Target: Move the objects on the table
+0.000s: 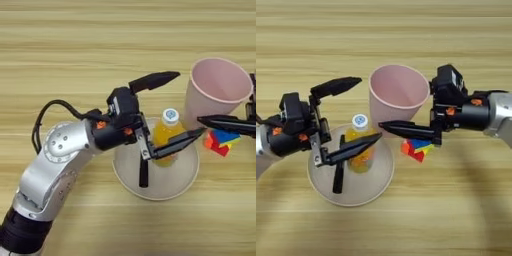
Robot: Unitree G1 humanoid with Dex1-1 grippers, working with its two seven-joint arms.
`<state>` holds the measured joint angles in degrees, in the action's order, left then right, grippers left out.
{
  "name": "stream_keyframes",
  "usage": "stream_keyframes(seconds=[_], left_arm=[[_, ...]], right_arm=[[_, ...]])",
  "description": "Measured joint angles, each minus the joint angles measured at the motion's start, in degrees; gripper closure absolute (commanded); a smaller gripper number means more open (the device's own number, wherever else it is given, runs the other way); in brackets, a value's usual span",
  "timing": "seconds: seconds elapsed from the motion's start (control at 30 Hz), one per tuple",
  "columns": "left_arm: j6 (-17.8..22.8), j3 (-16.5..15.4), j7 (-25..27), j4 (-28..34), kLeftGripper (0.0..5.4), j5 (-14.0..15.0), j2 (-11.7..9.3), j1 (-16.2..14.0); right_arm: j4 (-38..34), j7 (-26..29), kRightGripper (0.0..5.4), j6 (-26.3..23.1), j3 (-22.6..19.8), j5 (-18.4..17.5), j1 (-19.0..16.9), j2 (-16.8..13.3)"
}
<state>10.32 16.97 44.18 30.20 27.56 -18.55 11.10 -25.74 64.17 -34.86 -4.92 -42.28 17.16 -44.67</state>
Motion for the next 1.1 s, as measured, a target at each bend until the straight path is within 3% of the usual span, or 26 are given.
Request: stream_keyframes(seconds=[0.43,0.9,1.1], left_arm=[[0.81,2.56,2.09,-4.46,0.0,0.02,2.2,3.56],[1.67,3.47,2.77,-4.9,0.0,0.02,2.21,3.62],[1.71,3.5,2.94,-5.11,0.47,0.12,2.24,3.61]], right_arm=[[-4.92,-0.23,1.17,0.05,1.04,-0.09,-1.37,-0.24],[-5.45,-0.97,1.17,0.59,5.94,1.77,-2.02,-0.32],[-5.39,-1.12,1.21,1.44,7.29,2.77,-2.01,-0.26]])
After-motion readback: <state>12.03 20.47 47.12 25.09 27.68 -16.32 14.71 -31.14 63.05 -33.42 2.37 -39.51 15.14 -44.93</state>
